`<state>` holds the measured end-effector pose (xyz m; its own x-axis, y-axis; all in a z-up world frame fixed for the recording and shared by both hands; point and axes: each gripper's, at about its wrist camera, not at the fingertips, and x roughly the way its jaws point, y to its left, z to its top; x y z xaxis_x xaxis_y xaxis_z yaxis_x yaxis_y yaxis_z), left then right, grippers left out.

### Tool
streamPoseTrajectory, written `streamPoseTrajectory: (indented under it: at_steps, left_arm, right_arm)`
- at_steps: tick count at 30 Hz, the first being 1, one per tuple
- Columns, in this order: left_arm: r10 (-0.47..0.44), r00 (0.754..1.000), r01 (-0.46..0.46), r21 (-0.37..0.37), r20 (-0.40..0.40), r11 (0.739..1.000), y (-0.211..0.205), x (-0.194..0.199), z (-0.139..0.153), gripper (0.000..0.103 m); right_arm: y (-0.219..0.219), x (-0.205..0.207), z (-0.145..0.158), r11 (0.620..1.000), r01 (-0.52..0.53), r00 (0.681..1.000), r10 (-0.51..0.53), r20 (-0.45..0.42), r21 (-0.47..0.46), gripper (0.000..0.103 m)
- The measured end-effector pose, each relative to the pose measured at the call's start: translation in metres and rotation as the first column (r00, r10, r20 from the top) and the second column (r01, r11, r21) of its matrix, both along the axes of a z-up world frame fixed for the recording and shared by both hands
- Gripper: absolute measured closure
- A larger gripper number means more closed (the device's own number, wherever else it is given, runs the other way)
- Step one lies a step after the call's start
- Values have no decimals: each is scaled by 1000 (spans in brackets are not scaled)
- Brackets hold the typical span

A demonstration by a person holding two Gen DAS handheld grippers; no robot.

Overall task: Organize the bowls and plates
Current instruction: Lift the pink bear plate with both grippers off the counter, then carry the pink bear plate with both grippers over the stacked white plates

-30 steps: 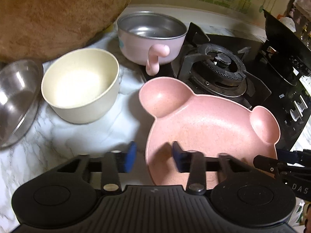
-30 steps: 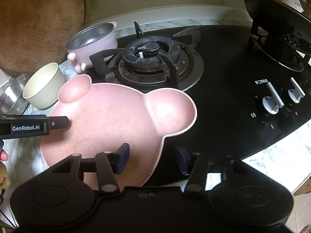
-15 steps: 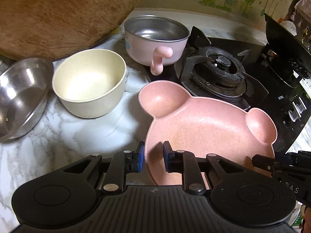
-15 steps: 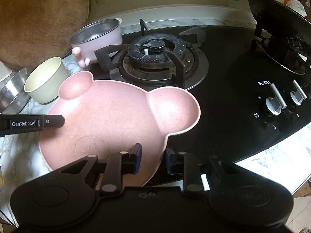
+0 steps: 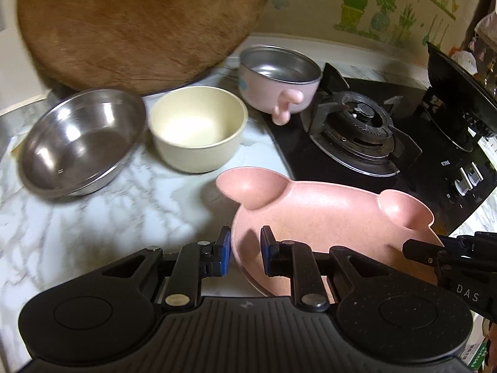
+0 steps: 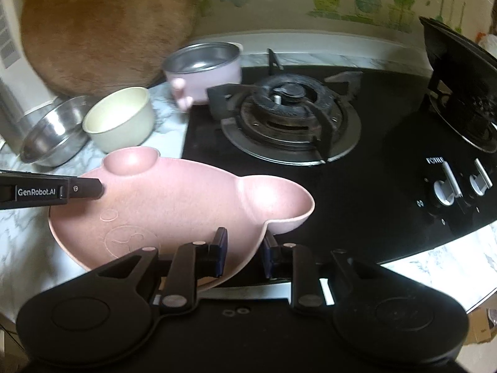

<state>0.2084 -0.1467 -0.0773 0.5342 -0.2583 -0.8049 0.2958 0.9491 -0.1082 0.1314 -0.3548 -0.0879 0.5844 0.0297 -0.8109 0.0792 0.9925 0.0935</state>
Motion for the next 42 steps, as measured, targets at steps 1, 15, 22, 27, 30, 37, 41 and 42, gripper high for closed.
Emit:
streamPoseTrajectory:
  at_steps: [1,15,22,27,30,37,41,42]
  left_arm:
    - [10,1000,-10,-2,4,1000,5,-4,2,84]
    - [201,977,-201,-9,76,980,104,-56,45,84]
    - [331,938,-331,-17,103,944,165,-87,59,84]
    - [429,897,-429,-21,109,903,211,-111,63,84]
    - [486,867,-487,-23,111,873,237,-126,64,84]
    - [602,791,-603,-26,111,797,291,-156,62,84]
    - [660,742,-663,-13,115,748,317,-168,56,84]
    - [674,730,-678,-7,118,735,324,-171,54,84]
  right_arm:
    - [4,-1,2,1000,-12,1000,12,4,-1,79]
    - [82,-11,42,976,-217,972,218,87,-17,79]
    - [137,-10,56,936,-351,929,351,117,-26,79]
    - [182,-10,62,892,-450,883,450,131,-33,79]
    - [210,-10,64,861,-507,851,507,136,-34,79]
    - [272,-12,66,784,-620,773,617,144,-31,79]
    - [306,-13,62,736,-676,723,673,153,-43,79]
    - [315,-13,60,724,-689,711,686,156,-42,79]
